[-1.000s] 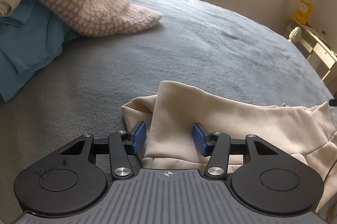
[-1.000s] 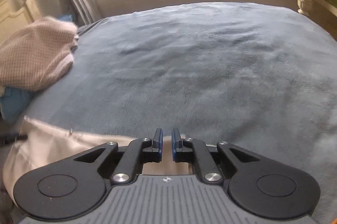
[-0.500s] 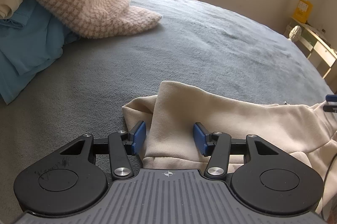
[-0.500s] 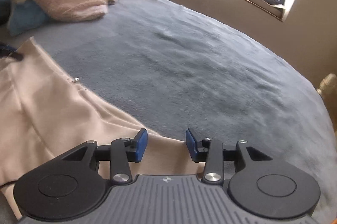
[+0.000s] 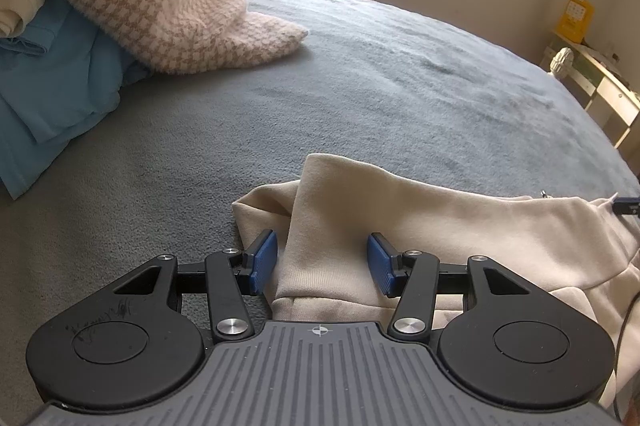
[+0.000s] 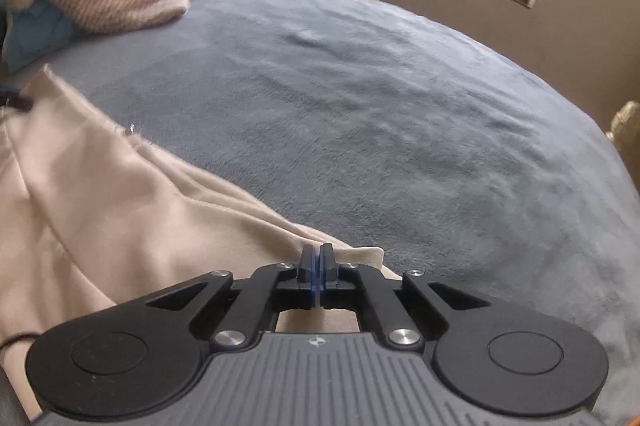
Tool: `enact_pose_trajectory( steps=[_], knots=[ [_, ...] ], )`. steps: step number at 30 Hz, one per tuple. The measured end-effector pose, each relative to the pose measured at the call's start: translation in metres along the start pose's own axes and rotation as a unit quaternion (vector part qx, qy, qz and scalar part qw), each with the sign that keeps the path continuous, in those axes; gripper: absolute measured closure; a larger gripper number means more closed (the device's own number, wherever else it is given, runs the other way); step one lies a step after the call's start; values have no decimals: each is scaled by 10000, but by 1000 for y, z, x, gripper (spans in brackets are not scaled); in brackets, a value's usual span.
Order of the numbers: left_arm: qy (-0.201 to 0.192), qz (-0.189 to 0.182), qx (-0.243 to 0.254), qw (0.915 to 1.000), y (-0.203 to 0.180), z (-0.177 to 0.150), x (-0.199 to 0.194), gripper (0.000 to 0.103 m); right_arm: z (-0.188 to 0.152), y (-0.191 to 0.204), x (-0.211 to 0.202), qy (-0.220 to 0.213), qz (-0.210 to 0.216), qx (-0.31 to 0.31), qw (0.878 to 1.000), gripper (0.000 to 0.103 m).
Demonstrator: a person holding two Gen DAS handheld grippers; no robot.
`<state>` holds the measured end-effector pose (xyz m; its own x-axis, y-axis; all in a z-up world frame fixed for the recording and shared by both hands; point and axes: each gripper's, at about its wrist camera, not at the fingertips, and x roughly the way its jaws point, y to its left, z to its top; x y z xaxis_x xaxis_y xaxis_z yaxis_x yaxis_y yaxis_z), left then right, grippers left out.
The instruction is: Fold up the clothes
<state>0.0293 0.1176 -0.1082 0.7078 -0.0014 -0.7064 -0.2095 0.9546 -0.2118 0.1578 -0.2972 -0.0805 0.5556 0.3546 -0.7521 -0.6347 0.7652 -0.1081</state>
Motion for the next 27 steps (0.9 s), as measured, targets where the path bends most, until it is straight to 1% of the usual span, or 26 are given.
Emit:
enact_pose_trajectory(
  steps=[2, 4, 6, 8, 9, 10, 13, 14, 15, 16, 18, 21, 25, 27],
  knots=[
    [-6, -2, 8, 10000, 0, 0, 0, 52, -2, -8, -6, -167, -95, 351, 9992, 103],
    [-10, -13, 2, 10000, 1, 0, 0, 52, -7, -23, -13, -342, -53, 979, 9946, 103],
    [-10, -21, -1, 10000, 1, 0, 1, 52, -12, -38, -16, -487, 15, 1635, 9853, 103],
    [-9, -31, -4, 10000, 1, 0, 1, 52, -21, -52, -9, -462, 193, 2293, 9721, 103],
    [-5, -39, -12, 10000, 2, 0, 1, 52, -26, -58, -6, -458, 269, 2628, 9634, 102],
    [-1, -47, -21, 10000, 2, 0, 1, 52, -31, -67, -6, -496, 335, 3072, 9498, 103],
    [10, -113, -72, 9999, 3, 1, -1, 52, -50, -95, -8, -674, 570, 4333, 8969, 98],
    [11, -160, -119, 9998, 5, 1, -1, 52, -56, -101, -9, -684, 689, 4565, 8844, 96],
    [12, -206, -167, 9996, 6, 1, -2, 51, -59, -104, -10, -637, 749, 4633, 8807, 87],
    [14, -252, -215, 9995, 8, 2, -3, 51, -61, -106, -11, -581, 795, 4673, 8786, 76],
    [17, -345, -310, 9989, 11, 2, -4, 50, -62, -103, -13, -459, 788, 4531, 8868, 66],
    [0, -471, -416, 9980, 14, 4, -5, 46, -64, -97, -14, -379, 976, 4393, 8922, 64],
    [-28, -507, -442, 9977, 15, 6, -6, 46, -63, -88, -10, -263, 1134, 4195, 9002, 63],
    [-46, -504, -459, 9977, 17, 8, -6, 46, -61, -86, -9, -243, 1159, 4146, 9022, 63]
  ],
)
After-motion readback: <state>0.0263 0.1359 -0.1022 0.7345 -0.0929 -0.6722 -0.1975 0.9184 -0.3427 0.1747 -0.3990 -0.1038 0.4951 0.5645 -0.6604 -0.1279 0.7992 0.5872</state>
